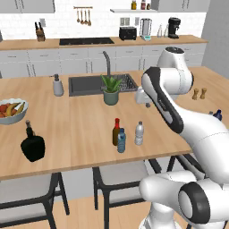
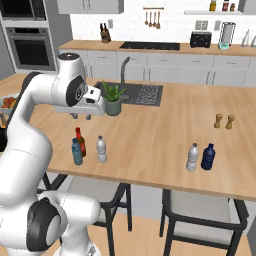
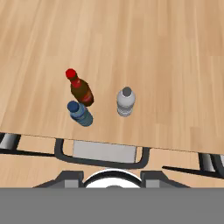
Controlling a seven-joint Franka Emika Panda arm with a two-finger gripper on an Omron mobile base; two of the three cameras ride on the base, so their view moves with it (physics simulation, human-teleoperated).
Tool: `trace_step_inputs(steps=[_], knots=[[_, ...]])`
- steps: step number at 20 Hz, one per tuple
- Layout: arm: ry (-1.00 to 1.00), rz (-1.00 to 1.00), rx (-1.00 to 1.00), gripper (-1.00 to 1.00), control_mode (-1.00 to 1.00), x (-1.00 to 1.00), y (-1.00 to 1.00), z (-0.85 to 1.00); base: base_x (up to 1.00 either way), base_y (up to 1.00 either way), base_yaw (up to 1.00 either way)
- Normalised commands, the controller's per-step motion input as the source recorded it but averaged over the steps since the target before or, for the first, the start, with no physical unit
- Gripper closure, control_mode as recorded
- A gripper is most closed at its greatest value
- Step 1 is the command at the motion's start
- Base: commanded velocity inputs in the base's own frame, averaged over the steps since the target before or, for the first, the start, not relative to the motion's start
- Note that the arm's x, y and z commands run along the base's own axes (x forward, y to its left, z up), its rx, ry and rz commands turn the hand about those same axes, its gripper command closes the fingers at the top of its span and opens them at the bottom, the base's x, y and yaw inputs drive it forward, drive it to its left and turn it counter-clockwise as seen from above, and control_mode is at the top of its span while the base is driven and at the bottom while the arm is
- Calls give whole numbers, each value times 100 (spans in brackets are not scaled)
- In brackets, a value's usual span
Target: Move the plastic bottles in the middle to the plastics group, and the glass bottles in the middle to the glass group.
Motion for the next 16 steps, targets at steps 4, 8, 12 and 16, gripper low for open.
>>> trace_step_inputs(steps=[4, 8, 12, 16], knots=[[0, 0, 0, -100, -100, -13, 0, -6, 0, 0, 0], [0, 0, -1, -100, -100, -44, 10, -23, 0, 0, 0], [-1, 0, -6, -100, -100, -14, 57, -42, 0, 0, 0], [0, 0, -1, -100, -100, 7, 61, -50, 0, 0, 0]])
